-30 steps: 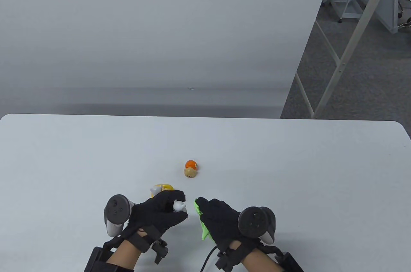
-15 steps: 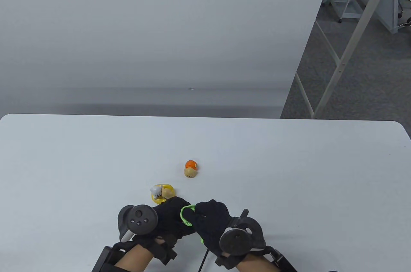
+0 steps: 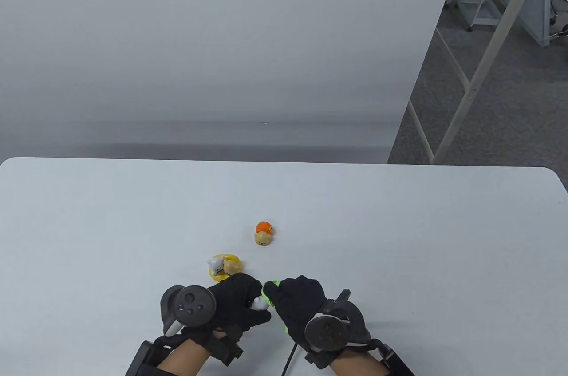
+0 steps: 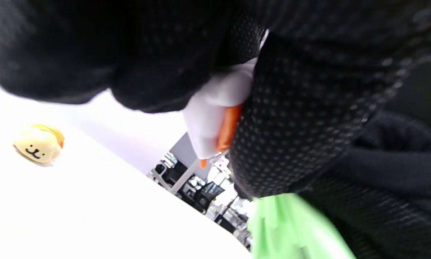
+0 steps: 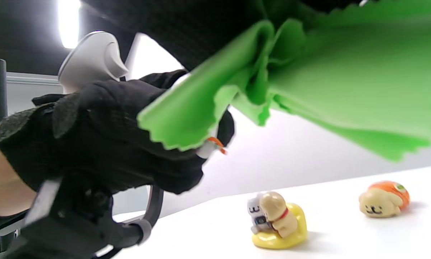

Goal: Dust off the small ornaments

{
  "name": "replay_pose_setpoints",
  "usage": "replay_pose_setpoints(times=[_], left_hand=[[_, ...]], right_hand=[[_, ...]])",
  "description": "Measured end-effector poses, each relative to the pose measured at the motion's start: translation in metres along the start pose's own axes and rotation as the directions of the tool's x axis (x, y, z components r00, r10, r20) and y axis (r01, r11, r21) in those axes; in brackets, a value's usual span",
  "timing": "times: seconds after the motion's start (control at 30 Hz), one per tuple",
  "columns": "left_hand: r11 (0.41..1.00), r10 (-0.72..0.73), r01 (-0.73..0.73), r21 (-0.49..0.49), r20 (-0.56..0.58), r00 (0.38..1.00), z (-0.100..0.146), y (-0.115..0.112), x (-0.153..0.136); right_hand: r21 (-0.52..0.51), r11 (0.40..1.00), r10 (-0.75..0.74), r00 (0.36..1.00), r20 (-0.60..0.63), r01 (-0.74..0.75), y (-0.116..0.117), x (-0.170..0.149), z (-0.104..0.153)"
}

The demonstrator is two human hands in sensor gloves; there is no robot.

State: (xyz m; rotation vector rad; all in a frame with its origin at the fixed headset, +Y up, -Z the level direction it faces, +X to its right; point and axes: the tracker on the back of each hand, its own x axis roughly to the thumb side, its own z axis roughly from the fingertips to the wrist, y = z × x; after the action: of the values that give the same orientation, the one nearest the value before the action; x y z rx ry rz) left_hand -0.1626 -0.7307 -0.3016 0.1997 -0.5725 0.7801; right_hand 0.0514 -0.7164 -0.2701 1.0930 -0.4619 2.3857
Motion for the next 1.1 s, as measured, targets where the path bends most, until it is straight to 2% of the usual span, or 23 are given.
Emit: replay_pose_setpoints(times=[0.07,0.13,0.2,0.3,0.33,0.37,0.43,0.57,0.67,0.8,0.9,0.97,1.1], left_hand=[[1.0,-0.003,0.003,-0.019,-0.01,1.0,0.0,-0.004,0.0],[1.0,-0.004,0.004,-0.009,-0.002,1.0,0.0,-0.001,0.002],[1.0,0.015,-0.015,-0.001,-0.005,1.0,0.001,0.002,0.001],[0.995,0.099,-0.099,0.001,-0.05,0.994,0.003,0.002,-0.009],[0.989,0.144,-0.146,-0.026,-0.086,0.986,0.002,0.0,-0.014],[0.977,0.195,-0.204,-0.053,-0.145,0.97,0.002,-0.002,-0.018],[0.958,0.268,-0.281,-0.059,-0.166,0.949,0.002,-0.002,-0.023],[0.89,0.439,-0.456,-0.023,-0.231,0.868,0.005,-0.001,-0.028],[0.764,0.615,-0.645,-0.011,-0.289,0.734,0.006,-0.006,-0.03],[0.761,0.623,-0.648,0.007,-0.286,0.728,0.007,-0.011,-0.031],[0.743,0.648,-0.669,0.013,-0.261,0.715,0.006,-0.013,-0.027],[0.791,0.602,-0.611,0.033,-0.22,0.768,0.006,-0.01,-0.025],[0.751,0.659,-0.634,0.184,-0.174,0.731,0.008,0.004,-0.029]], right_hand=[[0.004,1.0,0.006,0.998,0.068,-0.006,-0.001,0.011,-0.002],[-0.002,1.0,-0.004,0.998,0.064,0.004,-0.002,0.009,-0.001],[-0.01,0.999,-0.04,0.999,0.011,0.04,-0.002,0.0,0.001],[0.004,1.0,0.027,0.997,-0.071,-0.027,-0.004,-0.011,0.002],[0.027,0.999,0.03,0.993,-0.112,-0.027,-0.006,-0.014,0.002],[0.016,1.0,0.003,0.988,-0.155,0.0,-0.008,-0.018,0.004],[-0.013,0.998,-0.057,0.977,-0.205,0.055,-0.009,-0.024,0.007],[-0.059,0.965,-0.263,0.923,-0.281,0.257,-0.005,-0.035,0.017],[-0.141,0.906,-0.423,0.848,-0.32,0.399,-0.003,-0.04,0.019],[-0.211,0.856,-0.517,0.803,-0.297,0.473,-0.002,-0.036,0.019],[-0.205,0.845,-0.534,0.796,-0.284,0.494,0.0,-0.032,0.017],[-0.227,0.828,-0.56,0.774,-0.296,0.513,0.0,-0.032,0.016],[-0.184,0.835,-0.55,0.792,-0.264,0.518,0.005,-0.021,0.018]])
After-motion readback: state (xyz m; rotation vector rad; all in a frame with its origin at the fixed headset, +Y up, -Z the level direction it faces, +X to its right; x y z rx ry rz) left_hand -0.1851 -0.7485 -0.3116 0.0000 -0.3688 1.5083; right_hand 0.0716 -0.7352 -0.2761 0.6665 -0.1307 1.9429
